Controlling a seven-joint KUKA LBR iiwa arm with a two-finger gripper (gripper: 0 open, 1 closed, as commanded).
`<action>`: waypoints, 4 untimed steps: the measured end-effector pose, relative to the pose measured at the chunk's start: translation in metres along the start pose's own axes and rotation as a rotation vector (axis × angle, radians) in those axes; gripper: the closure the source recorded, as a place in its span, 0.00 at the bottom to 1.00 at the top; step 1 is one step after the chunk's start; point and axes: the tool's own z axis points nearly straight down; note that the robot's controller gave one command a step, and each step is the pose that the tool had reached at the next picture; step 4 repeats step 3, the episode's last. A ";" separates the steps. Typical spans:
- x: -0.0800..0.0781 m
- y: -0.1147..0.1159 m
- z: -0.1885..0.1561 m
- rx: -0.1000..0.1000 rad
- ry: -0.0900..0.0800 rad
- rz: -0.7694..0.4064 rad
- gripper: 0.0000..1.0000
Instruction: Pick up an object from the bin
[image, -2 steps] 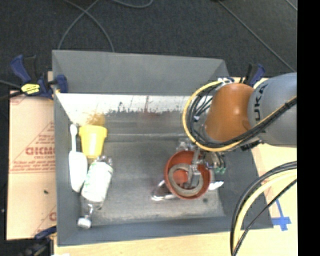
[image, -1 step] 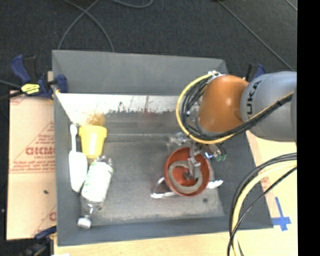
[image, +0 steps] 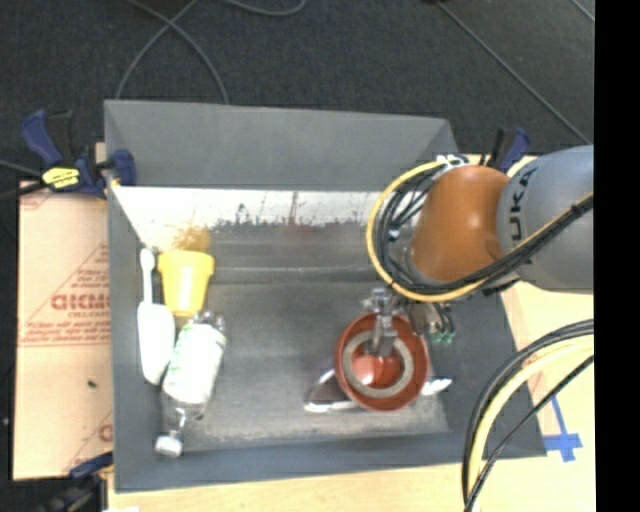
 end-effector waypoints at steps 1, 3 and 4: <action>0.000 0.000 0.000 0.000 0.000 0.000 1.00; -0.008 -0.018 -0.137 0.002 0.004 -0.020 1.00; -0.008 -0.018 -0.137 0.002 0.004 -0.020 1.00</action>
Offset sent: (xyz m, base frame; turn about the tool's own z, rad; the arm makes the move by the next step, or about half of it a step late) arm 0.0105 0.0141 0.0841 0.0212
